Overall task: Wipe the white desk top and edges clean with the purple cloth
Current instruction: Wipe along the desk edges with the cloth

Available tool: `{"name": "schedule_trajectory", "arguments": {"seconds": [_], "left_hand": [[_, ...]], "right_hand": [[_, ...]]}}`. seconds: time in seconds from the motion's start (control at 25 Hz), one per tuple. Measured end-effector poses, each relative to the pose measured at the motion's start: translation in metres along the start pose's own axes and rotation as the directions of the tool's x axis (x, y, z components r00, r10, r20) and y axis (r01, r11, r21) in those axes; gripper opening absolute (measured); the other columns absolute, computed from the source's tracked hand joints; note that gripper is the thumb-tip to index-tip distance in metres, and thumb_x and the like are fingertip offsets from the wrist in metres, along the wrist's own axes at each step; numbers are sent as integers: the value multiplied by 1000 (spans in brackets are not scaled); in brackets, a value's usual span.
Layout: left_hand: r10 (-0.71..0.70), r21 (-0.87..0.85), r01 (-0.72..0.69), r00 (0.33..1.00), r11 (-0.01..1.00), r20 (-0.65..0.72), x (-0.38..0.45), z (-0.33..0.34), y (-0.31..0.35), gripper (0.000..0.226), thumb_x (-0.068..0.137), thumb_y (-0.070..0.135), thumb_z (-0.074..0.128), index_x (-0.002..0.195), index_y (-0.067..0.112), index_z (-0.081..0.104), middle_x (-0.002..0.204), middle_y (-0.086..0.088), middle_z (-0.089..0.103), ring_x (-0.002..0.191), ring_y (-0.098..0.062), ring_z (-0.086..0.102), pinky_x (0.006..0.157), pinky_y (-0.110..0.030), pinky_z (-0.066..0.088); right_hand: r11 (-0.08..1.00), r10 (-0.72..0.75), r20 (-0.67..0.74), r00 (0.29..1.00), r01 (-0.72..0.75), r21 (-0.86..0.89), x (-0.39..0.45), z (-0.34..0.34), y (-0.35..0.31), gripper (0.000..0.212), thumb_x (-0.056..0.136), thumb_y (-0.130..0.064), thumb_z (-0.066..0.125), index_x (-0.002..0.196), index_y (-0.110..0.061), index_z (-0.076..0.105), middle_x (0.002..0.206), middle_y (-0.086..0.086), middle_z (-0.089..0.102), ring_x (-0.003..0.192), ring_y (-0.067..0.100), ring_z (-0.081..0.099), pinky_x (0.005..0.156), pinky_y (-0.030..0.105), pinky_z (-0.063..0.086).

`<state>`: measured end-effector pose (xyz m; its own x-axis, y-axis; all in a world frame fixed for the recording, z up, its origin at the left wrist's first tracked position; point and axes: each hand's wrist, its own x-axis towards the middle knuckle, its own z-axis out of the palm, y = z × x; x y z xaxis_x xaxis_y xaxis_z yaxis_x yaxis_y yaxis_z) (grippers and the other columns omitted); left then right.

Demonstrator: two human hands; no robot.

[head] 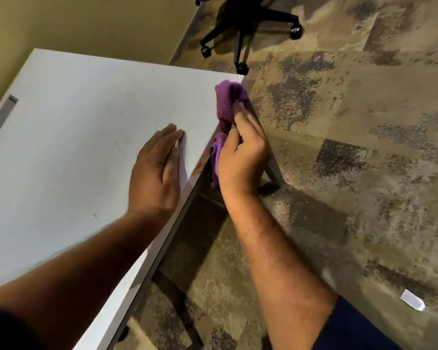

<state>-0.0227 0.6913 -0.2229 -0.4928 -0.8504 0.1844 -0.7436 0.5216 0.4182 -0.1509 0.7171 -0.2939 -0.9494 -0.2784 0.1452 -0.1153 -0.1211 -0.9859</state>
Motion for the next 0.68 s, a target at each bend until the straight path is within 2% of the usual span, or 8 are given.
{"name": "schedule_trajectory", "arguments": {"seconds": [0.08, 0.16, 0.24, 0.4, 0.56, 0.6, 0.64, 0.68], "left_hand": [[-63, -225, 53, 997, 973, -39, -2, 1, -1, 43, 108, 21, 40, 141, 19, 67, 150, 6, 65, 143, -12, 56, 121, -47, 44], [-104, -366, 81, 994, 927, -45, -4, 1, 3, 42, 104, 15, 41, 133, 11, 70, 139, 1, 72, 135, -13, 63, 117, -47, 49], [-117, -361, 93, 992, 928, -45, -4, -1, 4, 41, 101, 15, 41, 129, 10, 71, 132, 0, 74, 129, -14, 66, 112, -45, 52], [-119, -309, 96, 991, 946, -56, -3, -2, 1, 43, 99, 20, 41, 128, 13, 71, 130, -1, 74, 126, -18, 65, 109, -49, 53], [-140, -224, 127, 989, 966, -45, -4, -2, 5, 44, 99, 19, 40, 132, 15, 68, 136, -1, 70, 128, -18, 62, 113, -46, 51], [-126, -200, 116, 991, 973, -35, -5, -4, 6, 44, 98, 19, 40, 133, 15, 67, 137, -1, 69, 129, -19, 62, 114, -46, 51], [-108, -165, 102, 994, 981, -28, -5, -5, 7, 45, 98, 19, 41, 135, 15, 66, 139, -2, 68, 130, -20, 61, 114, -46, 50], [-95, -117, 91, 995, 989, -26, -6, -5, 8, 44, 100, 21, 42, 137, 15, 65, 141, -4, 67, 131, -22, 60, 116, -45, 49]], "right_hand": [[1000, 0, 40, 999, 1, -6, -24, -7, -2, 29, 98, 9, 63, 122, 3, 76, 126, 17, 77, 122, 27, 73, 100, 43, 63], [999, -29, 66, 997, 31, -38, -50, -15, -2, 27, 98, 8, 63, 120, 1, 77, 125, 16, 78, 121, 26, 73, 102, 39, 62], [997, -54, 125, 991, 60, -41, -82, -27, 3, 28, 96, 11, 63, 118, 1, 79, 121, 16, 79, 116, 27, 75, 101, 36, 60], [976, -126, 358, 925, 181, -124, -134, -60, 9, 31, 88, 15, 60, 101, -3, 82, 103, 13, 80, 97, 31, 73, 87, 43, 62], [951, -193, 479, 856, 284, -123, -127, -83, 3, 30, 90, 10, 59, 104, -3, 82, 107, 13, 79, 100, 28, 70, 93, 35, 59], [960, -168, 470, 866, 252, -120, -122, -88, -1, 31, 90, 11, 61, 109, -3, 82, 110, 10, 80, 101, 25, 73, 93, 34, 60], [984, -84, 442, 893, 145, -105, -116, -91, -6, 33, 91, 12, 62, 114, -3, 81, 111, 6, 80, 100, 20, 75, 90, 34, 63], [995, 88, 392, 916, -64, -74, -109, -92, -9, 34, 93, 11, 62, 117, -5, 79, 110, 2, 80, 95, 14, 77, 84, 34, 66]]}}
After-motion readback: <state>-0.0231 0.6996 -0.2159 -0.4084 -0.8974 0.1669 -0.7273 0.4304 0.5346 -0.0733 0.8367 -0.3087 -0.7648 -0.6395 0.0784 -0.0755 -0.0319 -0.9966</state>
